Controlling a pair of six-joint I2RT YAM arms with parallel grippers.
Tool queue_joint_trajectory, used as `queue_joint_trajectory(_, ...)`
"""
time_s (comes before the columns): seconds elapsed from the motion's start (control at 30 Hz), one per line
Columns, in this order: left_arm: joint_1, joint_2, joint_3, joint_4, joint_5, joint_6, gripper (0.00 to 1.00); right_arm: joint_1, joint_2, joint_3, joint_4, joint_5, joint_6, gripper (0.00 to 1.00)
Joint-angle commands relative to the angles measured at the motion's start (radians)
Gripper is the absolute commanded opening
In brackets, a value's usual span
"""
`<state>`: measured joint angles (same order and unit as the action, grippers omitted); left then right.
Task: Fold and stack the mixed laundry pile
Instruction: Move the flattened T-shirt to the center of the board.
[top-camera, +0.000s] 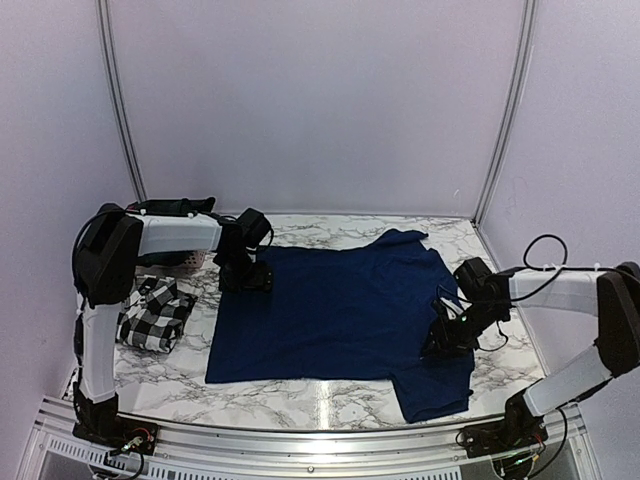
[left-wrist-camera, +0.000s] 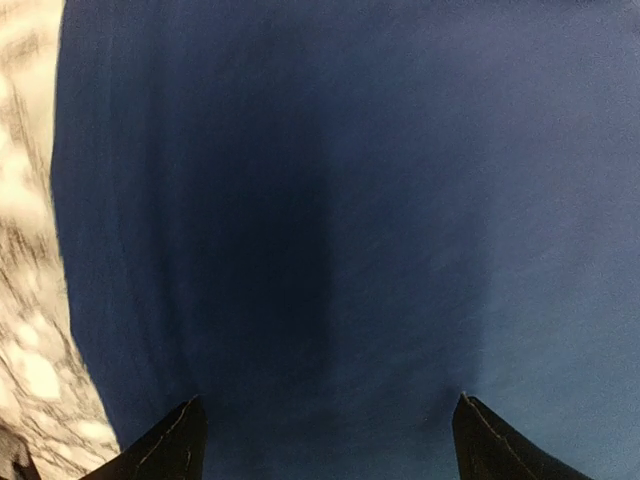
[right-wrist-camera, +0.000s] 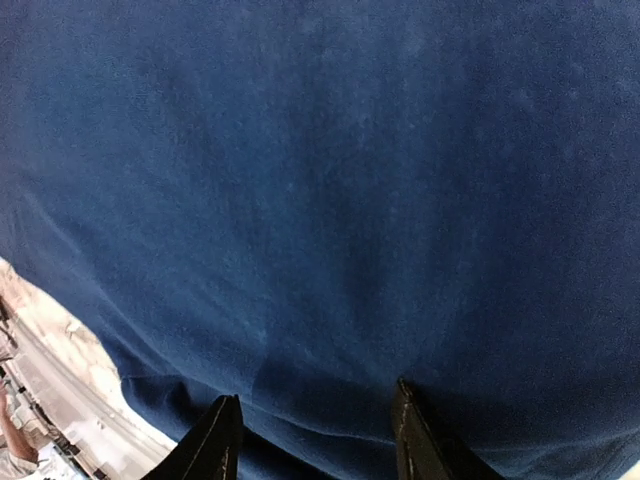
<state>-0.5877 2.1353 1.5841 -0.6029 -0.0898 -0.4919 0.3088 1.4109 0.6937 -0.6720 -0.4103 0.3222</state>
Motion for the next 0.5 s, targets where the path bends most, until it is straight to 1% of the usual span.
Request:
queue_joint_trajectory(0.0, -0.003, -0.086, -0.12, 0.0, -0.019, -0.001, 0.88, 0.011, -0.096, -0.105, -0.067, -0.06, 0.08, 0.52)
queue_joint_trajectory(0.1, -0.003, -0.154, -0.213, 0.003, -0.006, -0.016, 0.88, 0.03, -0.177, -0.116, -0.136, -0.072, 0.108, 0.53)
queue_joint_trajectory(0.2, -0.004, -0.219, -0.283, 0.01, 0.012, -0.017, 0.88, 0.035, -0.24, -0.117, -0.175, -0.147, 0.122, 0.54)
queue_joint_trajectory(0.27, -0.003, -0.241, -0.292, 0.011, 0.012, 0.002, 0.89, 0.039, -0.26, -0.079, -0.182, -0.198, 0.11, 0.54)
queue_joint_trajectory(0.3, -0.002, -0.25, -0.281, 0.011, 0.013, 0.015, 0.89, 0.038, -0.262, -0.023, -0.182, -0.211, 0.092, 0.54)
queue_joint_trajectory(0.33, 0.002, -0.251, -0.262, 0.011, 0.013, 0.028, 0.9, 0.033, -0.256, 0.014, -0.185, -0.193, 0.067, 0.55)
queue_joint_trajectory(0.37, 0.007, -0.247, -0.239, 0.011, 0.019, 0.04, 0.91, 0.019, -0.243, 0.088, -0.186, -0.171, 0.04, 0.58)
queue_joint_trajectory(0.47, 0.029, -0.217, -0.151, 0.01, 0.049, 0.052, 0.93, -0.039, -0.144, 0.248, -0.166, -0.099, -0.05, 0.59)
